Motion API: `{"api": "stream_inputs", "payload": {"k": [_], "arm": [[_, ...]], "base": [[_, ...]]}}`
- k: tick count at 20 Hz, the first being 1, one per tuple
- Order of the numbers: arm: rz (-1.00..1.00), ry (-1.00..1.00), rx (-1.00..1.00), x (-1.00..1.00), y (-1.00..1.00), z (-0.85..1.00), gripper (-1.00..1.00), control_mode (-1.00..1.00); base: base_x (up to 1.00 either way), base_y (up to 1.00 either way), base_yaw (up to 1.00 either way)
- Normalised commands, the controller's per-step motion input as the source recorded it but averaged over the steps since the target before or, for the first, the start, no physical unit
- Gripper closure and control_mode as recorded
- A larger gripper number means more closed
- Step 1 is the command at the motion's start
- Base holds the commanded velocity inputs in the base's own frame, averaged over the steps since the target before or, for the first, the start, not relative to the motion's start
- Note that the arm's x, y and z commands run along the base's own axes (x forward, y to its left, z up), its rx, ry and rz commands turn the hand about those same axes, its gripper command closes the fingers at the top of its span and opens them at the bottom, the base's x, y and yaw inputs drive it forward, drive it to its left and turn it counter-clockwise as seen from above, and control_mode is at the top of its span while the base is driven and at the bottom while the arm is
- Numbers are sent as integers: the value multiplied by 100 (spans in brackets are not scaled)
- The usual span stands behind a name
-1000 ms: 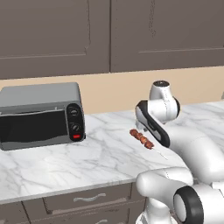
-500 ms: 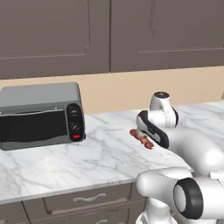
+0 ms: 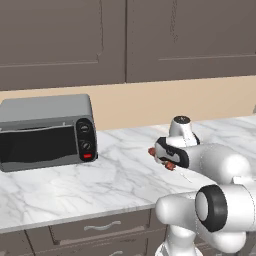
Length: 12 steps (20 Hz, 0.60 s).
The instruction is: Store the kebab skewer in the freezer for long-term storage. Close the freezer door after placing the cooked food.
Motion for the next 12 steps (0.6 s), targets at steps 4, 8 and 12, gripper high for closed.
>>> {"api": "stream_inputs", "payload": {"k": [4,8,12], "arm": [[0,3,2,28,-14,-22,-100,-100],[0,0,0,18,-3,-32,-100,-100],[0,0,0,1,0,-32,-100,-100]], "base": [[0,0,0],[0,0,0],[0,0,0]]}}
